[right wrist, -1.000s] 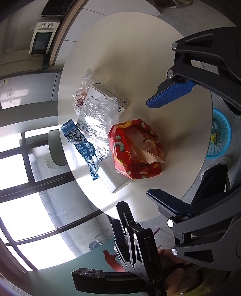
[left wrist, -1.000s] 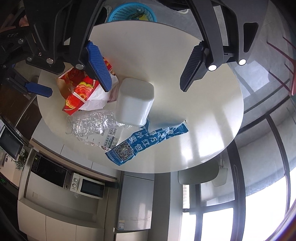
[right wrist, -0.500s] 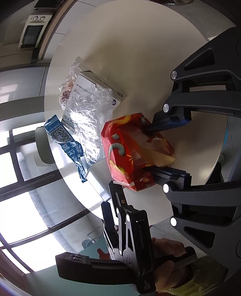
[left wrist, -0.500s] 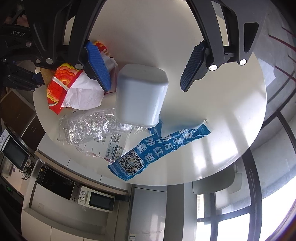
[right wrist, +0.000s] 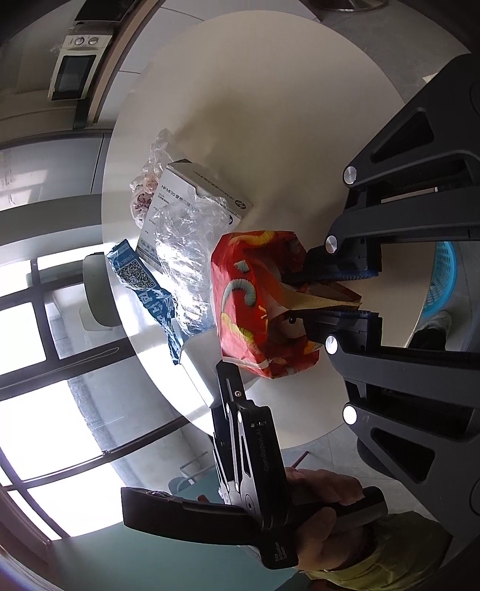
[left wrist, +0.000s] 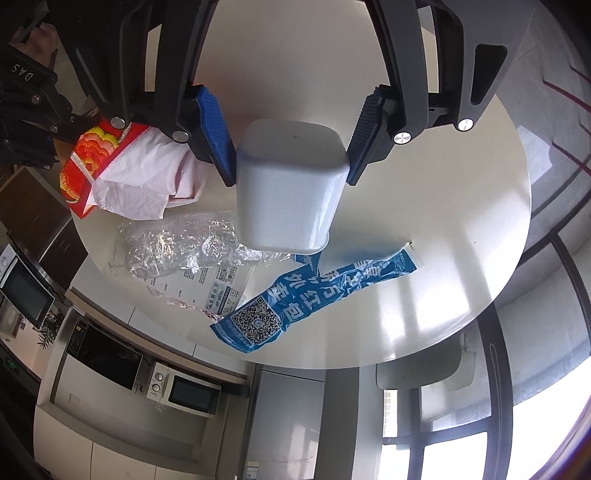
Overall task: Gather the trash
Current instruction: 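Carry the snack bag and white tub down over the blue wastebasket with both tools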
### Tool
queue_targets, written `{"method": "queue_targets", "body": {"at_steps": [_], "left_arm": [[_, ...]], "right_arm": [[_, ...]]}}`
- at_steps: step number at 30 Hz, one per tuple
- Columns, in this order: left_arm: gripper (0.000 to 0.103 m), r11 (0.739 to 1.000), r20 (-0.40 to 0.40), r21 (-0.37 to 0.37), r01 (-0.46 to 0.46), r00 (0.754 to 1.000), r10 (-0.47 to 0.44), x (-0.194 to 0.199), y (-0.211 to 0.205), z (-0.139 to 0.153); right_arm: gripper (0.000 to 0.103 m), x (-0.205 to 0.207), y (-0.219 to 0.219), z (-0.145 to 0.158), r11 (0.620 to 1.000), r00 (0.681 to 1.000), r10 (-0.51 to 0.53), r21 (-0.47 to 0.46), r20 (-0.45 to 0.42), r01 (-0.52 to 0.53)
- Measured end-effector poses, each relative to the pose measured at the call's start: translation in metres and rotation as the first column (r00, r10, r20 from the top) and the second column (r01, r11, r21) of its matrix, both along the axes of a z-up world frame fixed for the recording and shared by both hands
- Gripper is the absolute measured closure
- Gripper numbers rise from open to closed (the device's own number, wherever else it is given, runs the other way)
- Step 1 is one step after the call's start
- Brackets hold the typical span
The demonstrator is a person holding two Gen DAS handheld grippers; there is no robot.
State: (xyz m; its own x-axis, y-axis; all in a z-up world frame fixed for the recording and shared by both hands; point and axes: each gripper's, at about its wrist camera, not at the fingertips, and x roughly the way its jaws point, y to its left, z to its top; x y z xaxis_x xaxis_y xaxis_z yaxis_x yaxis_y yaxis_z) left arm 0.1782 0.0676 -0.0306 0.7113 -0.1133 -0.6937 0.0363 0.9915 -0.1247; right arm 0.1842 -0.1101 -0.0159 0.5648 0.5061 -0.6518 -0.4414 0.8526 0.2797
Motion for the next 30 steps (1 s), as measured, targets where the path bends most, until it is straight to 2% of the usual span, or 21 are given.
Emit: {"method": "queue_targets", "body": {"at_steps": [10, 23, 30], "left_arm": [[0.044, 0.999, 0.039, -0.018, -0.04, 0.998, 0.04, -0.045, -0.003, 0.018], [0.044, 0.998, 0.05, 0.008, -0.054, 0.997, 0.054, -0.094, -0.012, 0.024], [0.044, 0.997, 0.033, 0.027, -0.077, 0.997, 0.076, -0.103, -0.011, 0.018]], "right_arm": [[0.092, -0.031, -0.02, 0.019, 1.0, 0.998, 0.001, 0.018, 0.056, -0.002], [0.092, -0.065, -0.04, 0.037, 1.0, 0.995, -0.002, 0.021, 0.096, 0.0], [0.093, -0.075, -0.046, 0.036, 1.0, 0.996, -0.003, 0.018, 0.088, 0.001]]}}
